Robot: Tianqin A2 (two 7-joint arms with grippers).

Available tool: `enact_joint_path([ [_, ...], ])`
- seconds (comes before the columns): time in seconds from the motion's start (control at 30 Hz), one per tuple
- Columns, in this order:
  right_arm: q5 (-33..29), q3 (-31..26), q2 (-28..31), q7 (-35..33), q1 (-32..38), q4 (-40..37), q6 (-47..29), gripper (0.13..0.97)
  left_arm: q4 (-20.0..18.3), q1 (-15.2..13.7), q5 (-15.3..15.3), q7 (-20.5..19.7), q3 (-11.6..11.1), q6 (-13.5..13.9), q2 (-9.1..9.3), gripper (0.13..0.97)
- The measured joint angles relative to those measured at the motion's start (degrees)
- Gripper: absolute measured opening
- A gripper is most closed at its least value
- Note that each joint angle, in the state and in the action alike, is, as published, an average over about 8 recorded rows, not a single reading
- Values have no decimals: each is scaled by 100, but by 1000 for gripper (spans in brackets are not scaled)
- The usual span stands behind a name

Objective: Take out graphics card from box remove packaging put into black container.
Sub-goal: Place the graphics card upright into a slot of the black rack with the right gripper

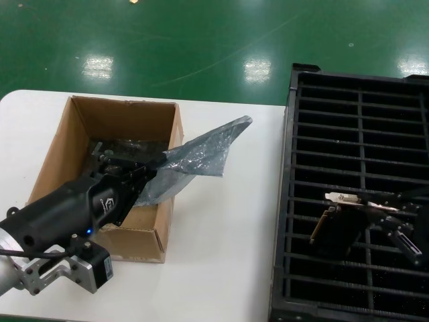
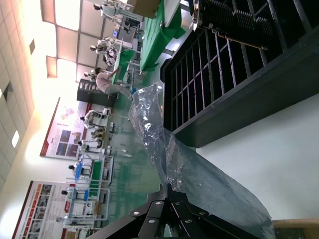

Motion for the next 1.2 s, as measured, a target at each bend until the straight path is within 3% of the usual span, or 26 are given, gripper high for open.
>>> enact_joint_path([
  [0.7,-111,385,-289,-257,-914,379,721,170,0,0,0,0,0,0,0,140],
  [1.2,-212,392,-361,-199,-1182,570,940,170,0,0,0,0,0,0,0,140],
])
